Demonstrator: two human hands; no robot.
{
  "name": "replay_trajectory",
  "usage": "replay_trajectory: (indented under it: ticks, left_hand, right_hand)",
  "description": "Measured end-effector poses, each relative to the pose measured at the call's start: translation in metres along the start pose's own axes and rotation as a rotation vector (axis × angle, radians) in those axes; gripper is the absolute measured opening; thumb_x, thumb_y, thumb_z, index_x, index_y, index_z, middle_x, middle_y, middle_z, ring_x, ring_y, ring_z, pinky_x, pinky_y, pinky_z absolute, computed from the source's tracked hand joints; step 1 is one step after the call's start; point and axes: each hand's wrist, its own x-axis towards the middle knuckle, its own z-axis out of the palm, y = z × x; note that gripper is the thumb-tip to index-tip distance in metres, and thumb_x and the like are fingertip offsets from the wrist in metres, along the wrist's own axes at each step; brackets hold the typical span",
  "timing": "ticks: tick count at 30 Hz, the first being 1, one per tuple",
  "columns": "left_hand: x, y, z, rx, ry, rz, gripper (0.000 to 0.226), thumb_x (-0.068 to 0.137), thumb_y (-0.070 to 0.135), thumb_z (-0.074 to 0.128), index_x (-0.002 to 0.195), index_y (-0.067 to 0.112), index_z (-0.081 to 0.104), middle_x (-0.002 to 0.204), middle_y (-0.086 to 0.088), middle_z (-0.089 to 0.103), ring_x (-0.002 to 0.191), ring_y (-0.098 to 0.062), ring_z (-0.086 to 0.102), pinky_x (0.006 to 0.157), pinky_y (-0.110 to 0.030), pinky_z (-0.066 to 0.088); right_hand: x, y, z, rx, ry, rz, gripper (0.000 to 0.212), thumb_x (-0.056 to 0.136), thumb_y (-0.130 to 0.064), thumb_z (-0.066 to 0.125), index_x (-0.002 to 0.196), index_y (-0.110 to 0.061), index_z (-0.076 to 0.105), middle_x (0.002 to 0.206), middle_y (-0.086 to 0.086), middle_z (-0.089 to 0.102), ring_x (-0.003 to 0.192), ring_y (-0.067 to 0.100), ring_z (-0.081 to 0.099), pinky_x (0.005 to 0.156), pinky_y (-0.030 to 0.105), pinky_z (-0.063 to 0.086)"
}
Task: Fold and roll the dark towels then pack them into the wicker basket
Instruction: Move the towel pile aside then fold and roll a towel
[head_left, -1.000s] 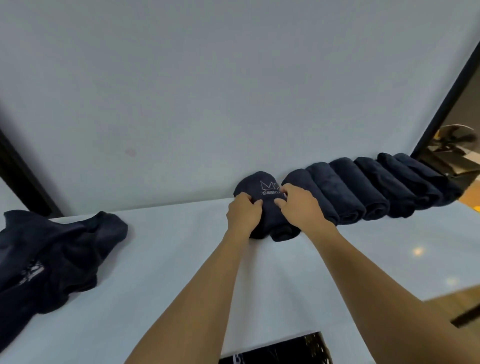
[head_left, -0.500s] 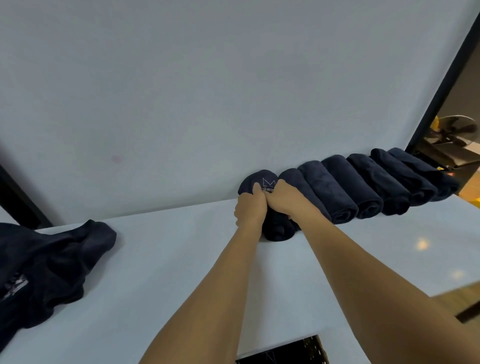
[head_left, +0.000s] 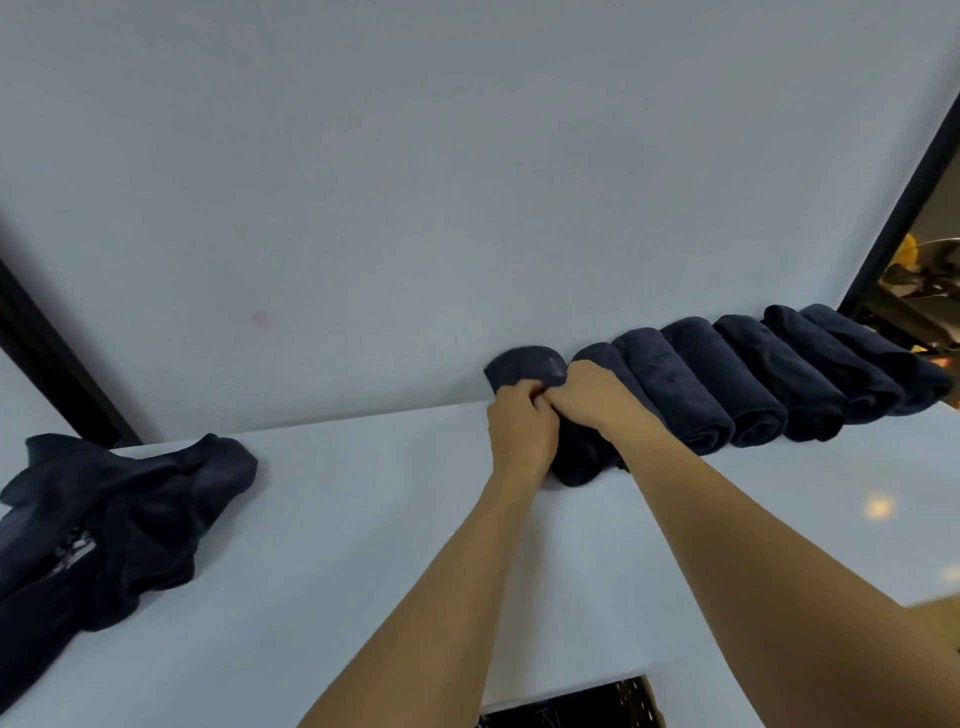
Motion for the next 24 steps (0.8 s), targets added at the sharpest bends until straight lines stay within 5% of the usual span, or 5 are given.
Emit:
replay_trajectory:
  ticks: [5,10,15,20,24]
  left_hand:
    - [-0.021,-0.020,0.023,0.084,0.052,0.003,0.024,0.089,0.010,0.054,0.110,0.015,0.066,0.118,-0.004,0.061,0.103,-0.021,0.055,0.091,-0.036,0.049]
    - [-0.014,-0.005,0.010,-0.241,0.012,-0.302,0.050,0.088,0.020,0.065,0.135,0.012,0.049,0.131,-0.004,0.054,0.112,-0.022,0.056,0.092,-0.028,0.046]
    - [-0.011,0.001,0.006,-0.309,-0.035,-0.368,0.047,0.093,0.020,0.057,0.138,0.015,0.046,0.134,-0.004,0.054,0.118,-0.023,0.054,0.099,-0.033,0.046]
    - [-0.007,0.003,0.001,-0.365,-0.084,-0.425,0.049,0.094,0.021,0.056,0.141,0.016,0.042,0.137,-0.007,0.053,0.120,-0.025,0.054,0.102,-0.040,0.047]
    - [-0.009,0.007,-0.005,-0.335,0.017,-0.343,0.047,0.094,0.016,0.053,0.140,0.016,0.045,0.137,-0.005,0.053,0.121,-0.023,0.054,0.101,-0.034,0.046]
  right_hand:
    - [-0.009,0.009,0.002,-0.436,0.181,-0.152,0.018,0.094,-0.021,0.053,0.107,-0.008,0.055,0.092,0.008,0.057,0.082,0.025,0.057,0.055,0.030,0.037]
    - [-0.007,0.004,-0.006,-0.326,0.131,-0.093,0.016,0.092,-0.010,0.051,0.108,-0.007,0.054,0.085,0.005,0.051,0.074,0.023,0.051,0.052,0.027,0.034]
    - [-0.001,0.000,0.000,-0.292,0.067,-0.043,0.023,0.093,-0.013,0.050,0.114,-0.005,0.054,0.094,0.009,0.061,0.073,0.022,0.052,0.053,0.028,0.036]
    - [0.000,-0.005,0.013,-0.364,0.072,-0.010,0.050,0.094,-0.021,0.054,0.139,-0.006,0.036,0.112,0.011,0.061,0.095,0.027,0.061,0.063,0.033,0.042]
    - [0.009,-0.008,0.006,-0.152,0.004,0.001,0.024,0.092,-0.017,0.054,0.112,-0.004,0.054,0.082,0.007,0.060,0.078,0.025,0.062,0.053,0.029,0.042]
